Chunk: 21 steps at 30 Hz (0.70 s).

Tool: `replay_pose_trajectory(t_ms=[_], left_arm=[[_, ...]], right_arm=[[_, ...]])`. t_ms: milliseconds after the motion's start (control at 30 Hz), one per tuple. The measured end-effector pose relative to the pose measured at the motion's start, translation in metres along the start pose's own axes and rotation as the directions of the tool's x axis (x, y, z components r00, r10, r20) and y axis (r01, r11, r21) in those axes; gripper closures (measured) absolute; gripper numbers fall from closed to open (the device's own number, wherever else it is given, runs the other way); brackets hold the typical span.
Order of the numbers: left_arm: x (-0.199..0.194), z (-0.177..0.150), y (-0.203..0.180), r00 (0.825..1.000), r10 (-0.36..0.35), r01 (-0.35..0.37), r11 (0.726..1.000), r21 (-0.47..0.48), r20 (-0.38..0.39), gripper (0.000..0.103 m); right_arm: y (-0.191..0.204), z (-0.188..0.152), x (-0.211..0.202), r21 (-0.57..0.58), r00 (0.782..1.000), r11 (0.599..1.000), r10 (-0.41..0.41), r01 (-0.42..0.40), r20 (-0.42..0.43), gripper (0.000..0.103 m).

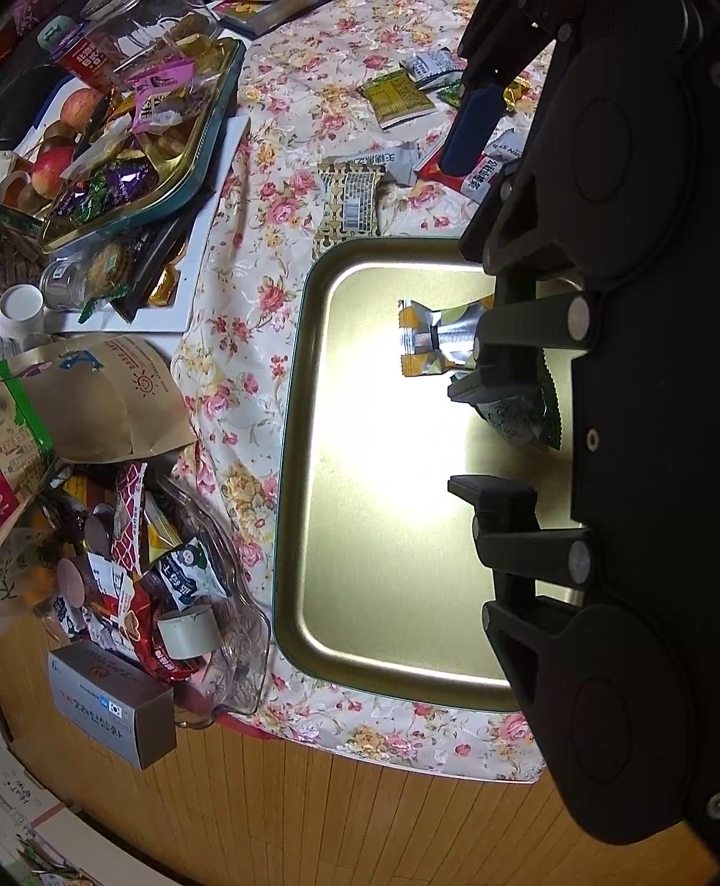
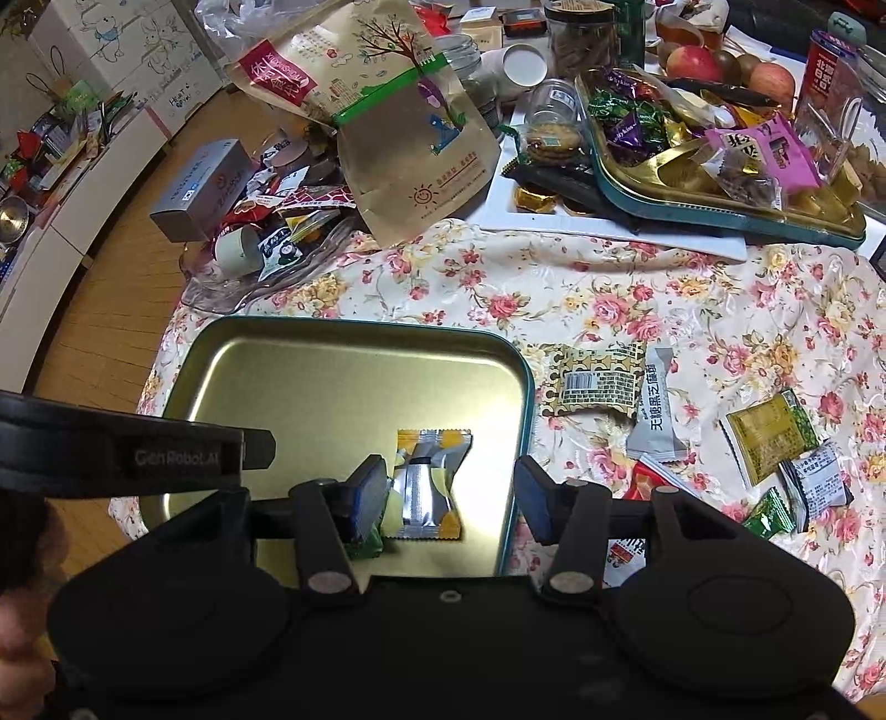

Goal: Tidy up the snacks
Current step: 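Lower the silver-and-yellow packet into the gold tray and open the right gripper, then withdraw both tools from the tray back over the scattered snacks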

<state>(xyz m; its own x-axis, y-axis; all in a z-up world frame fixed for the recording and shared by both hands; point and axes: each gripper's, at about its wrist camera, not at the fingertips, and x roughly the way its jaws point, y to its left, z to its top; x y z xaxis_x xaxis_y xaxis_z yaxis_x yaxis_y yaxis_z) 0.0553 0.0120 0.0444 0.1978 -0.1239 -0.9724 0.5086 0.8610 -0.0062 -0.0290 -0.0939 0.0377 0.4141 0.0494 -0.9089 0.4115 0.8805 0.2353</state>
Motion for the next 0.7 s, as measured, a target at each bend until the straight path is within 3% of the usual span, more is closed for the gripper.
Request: replay_pose_trajectory(t_ms=[700], left_arm=[[-0.007,0.005,-0.049,0.998,-0.062,0.062,0.997,0.055,-0.005,0.064]], right_arm=[[-0.052,-0.005,-0.007,0.079,0.997,0.994,-0.08,0.08,-0.002,0.048]])
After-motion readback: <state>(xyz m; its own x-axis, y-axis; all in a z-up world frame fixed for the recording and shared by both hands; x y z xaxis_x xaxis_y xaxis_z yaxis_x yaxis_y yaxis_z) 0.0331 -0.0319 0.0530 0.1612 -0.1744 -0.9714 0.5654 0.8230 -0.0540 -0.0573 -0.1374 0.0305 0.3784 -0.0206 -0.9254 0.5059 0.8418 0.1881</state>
